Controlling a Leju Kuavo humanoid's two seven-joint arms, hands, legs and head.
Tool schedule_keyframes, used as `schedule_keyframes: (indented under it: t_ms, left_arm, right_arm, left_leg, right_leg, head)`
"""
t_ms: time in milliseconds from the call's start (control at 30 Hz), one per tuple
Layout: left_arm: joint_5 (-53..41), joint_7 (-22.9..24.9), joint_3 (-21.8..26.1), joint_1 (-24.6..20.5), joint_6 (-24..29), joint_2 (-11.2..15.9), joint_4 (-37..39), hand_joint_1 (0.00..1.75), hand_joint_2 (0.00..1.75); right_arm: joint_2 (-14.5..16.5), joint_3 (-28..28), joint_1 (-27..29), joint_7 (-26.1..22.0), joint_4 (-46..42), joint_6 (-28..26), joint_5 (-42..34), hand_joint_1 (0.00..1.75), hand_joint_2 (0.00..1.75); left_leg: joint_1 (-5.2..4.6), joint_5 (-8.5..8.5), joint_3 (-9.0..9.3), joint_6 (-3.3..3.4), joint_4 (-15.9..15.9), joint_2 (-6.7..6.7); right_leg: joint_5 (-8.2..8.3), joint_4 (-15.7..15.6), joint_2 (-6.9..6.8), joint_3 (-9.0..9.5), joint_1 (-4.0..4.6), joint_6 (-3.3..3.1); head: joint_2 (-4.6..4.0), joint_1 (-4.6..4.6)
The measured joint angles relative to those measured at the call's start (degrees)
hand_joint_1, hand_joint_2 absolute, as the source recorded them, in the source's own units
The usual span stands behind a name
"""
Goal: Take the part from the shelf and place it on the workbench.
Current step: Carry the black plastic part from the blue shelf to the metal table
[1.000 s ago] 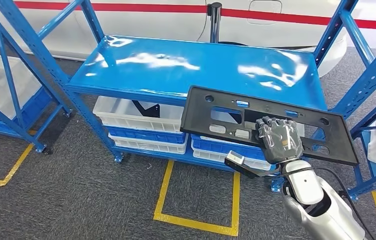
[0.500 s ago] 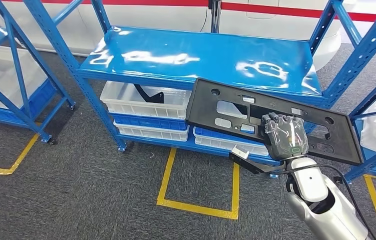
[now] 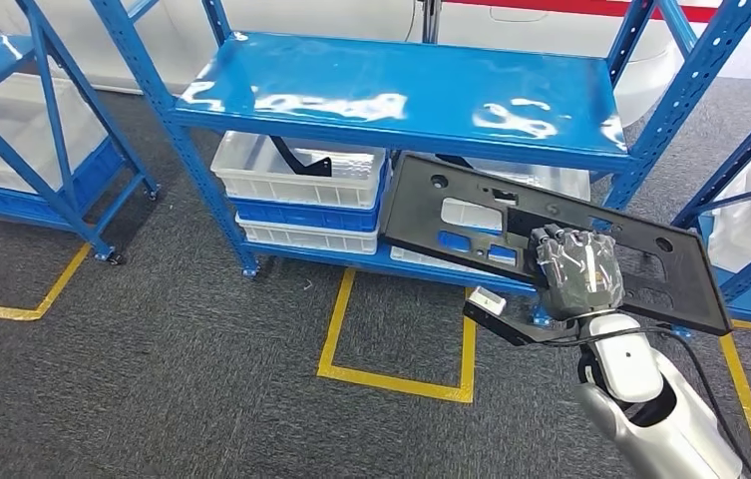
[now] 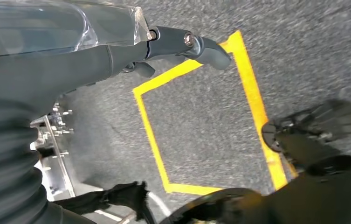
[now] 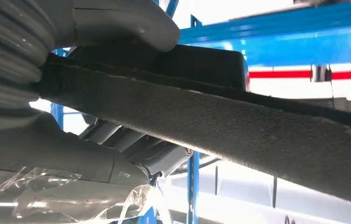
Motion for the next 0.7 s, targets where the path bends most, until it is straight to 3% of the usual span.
schedule_keyframes:
  t_ms: [67,100,167,200,233,267,300,333,400,467,500,567,600,633,700]
  left_arm:
    - [0.02,0.00,0.00,0.04,-0.02,-0.02,0.00,0.00,1.75]
    - [0.05,0.02,0.00,0.09,-0.04,-0.04,0.00,0.00,1.75]
    - [0.13,0.10,0.00,0.13,-0.07,-0.06,0.00,0.00,1.75]
    - [0.15,0.11,0.00,0.15,-0.05,-0.06,0.00,0.00,1.75]
    - [0.17,0.11,0.00,0.15,-0.04,-0.06,0.00,0.00,1.75]
    - [0.20,0.11,0.00,0.17,-0.02,-0.06,0.00,0.00,1.75]
    - [0.24,0.11,0.00,0.18,0.00,-0.06,0.00,0.00,1.75]
    - [0.28,0.11,0.00,0.19,-0.02,-0.06,0.00,0.00,1.75]
    - [0.35,0.11,-0.01,0.20,-0.02,-0.07,0.00,0.00,1.75]
    - [0.39,0.07,-0.02,0.20,0.11,-0.07,0.00,0.00,1.75]
    - [0.40,0.00,-0.02,0.19,0.25,-0.07,0.00,0.00,1.75]
    - [0.45,-0.19,-0.02,0.20,0.55,-0.03,0.01,0.00,1.75]
    - [0.50,-0.24,-0.03,0.26,0.61,-0.02,0.01,0.00,1.75]
    - [0.56,-0.25,-0.04,0.35,0.60,-0.01,0.01,0.00,1.75]
    - [0.68,-0.19,-0.06,0.45,0.51,-0.03,0.02,0.00,1.75]
  right_arm:
    - [-0.12,-0.07,0.10,0.02,-0.10,0.04,-0.05,1.75,1.75]
    - [-0.19,-0.08,0.17,0.02,-0.13,0.08,-0.09,1.75,1.75]
    - [-0.33,-0.08,0.30,-0.02,-0.16,0.14,-0.11,1.75,1.75]
    - [-0.41,-0.09,0.34,-0.02,-0.16,0.18,-0.09,1.75,1.75]
    - [-0.51,-0.09,0.40,-0.01,-0.16,0.22,-0.06,1.75,1.75]
    - [-0.61,-0.09,0.44,0.01,-0.16,0.27,-0.04,1.75,1.75]
    - [-0.69,-0.09,0.47,0.02,-0.16,0.33,-0.03,1.75,1.75]
    - [-0.73,-0.08,0.49,0.02,-0.16,0.37,-0.03,1.75,1.75]
    - [-0.74,-0.10,0.44,0.02,-0.16,0.40,-0.10,1.75,1.75]
    - [-0.74,-0.20,0.23,-0.02,-0.18,0.43,-0.34,1.75,1.75]
    - [-0.73,-0.26,0.09,-0.03,-0.19,0.45,-0.44,1.75,1.75]
    - [-0.73,-0.35,-0.06,-0.05,-0.18,0.55,-0.54,1.75,1.75]
    - [-0.73,-0.36,-0.09,-0.06,-0.17,0.59,-0.54,1.75,1.75]
    - [-0.74,-0.37,-0.08,-0.07,-0.17,0.62,-0.52,1.75,1.75]
    - [-0.74,-0.37,-0.10,-0.08,-0.16,0.70,-0.39,1.75,1.75]
  left_leg:
    - [-0.14,0.76,-0.96,0.73,-0.49,0.11]
    - [-0.14,1.40,-1.68,1.25,-0.49,0.21]
    - [-0.21,2.88,-3.34,2.21,-0.44,0.40]
    - [-0.35,3.62,-4.15,2.53,-0.37,0.42]
    - [-0.53,4.37,-5.03,2.71,-0.26,0.43]
    - [-0.71,5.09,-5.94,2.79,-0.11,0.43]
    - [-0.87,5.77,-6.92,2.81,0.14,0.43]
    - [-0.98,6.37,-7.96,2.77,0.42,0.42]
    - [-1.13,7.45,-9.64,2.52,0.97,0.40]
    - [-1.34,8.58,-10.58,2.10,1.22,0.39]
    - [-1.42,9.23,-10.95,1.86,1.23,0.40]
    - [-1.43,10.05,-11.69,1.43,1.32,0.36]
    - [-1.34,9.24,-12.27,1.09,2.07,0.32]
    - [-1.18,7.27,-13.10,0.66,3.94,0.28]
    - [-0.53,1.22,-15.73,-0.34,11.52,0.26]
  right_leg:
    - [0.57,-0.13,-0.01,-0.52,-0.11,0.72]
    - [-0.72,0.84,0.04,-1.14,-0.17,0.89]
    - [-6.79,6.58,0.14,-3.22,-0.21,0.83]
    - [-10.11,11.06,0.14,-4.40,-0.12,0.79]
    - [-12.32,15.59,0.15,-5.33,-0.01,0.80]
    - [-12.85,19.04,0.15,-5.72,0.12,0.79]
    - [-11.94,20.68,0.16,-5.25,0.25,0.72]
    - [-10.21,20.05,0.16,-3.77,0.36,0.56]
    - [-7.98,13.08,0.18,2.23,0.64,0.07]
    - [-8.89,3.91,0.20,8.59,0.99,-0.39]
    - [-9.51,1.11,0.21,10.23,1.17,-0.59]
    - [-9.43,-0.43,0.13,10.02,1.05,-1.15]
    - [-9.02,-0.43,0.07,9.50,0.89,-1.59]
    - [-8.50,-0.49,0.00,8.92,0.70,-2.00]
    - [-7.26,-0.47,-0.04,7.52,0.61,-2.47]
  head:
    - [0.00,0.01]
    - [0.00,0.02]
    - [0.00,0.03]
    - [0.00,0.05]
    - [0.00,0.05]
    - [0.00,0.05]
    - [0.00,0.06]
    - [0.00,0.07]
    - [0.00,0.07]
    - [0.00,0.04]
    - [0.00,0.03]
    - [0.00,0.02]
    - [0.00,0.01]
    - [0.00,-0.01]
    - [0.00,-0.04]
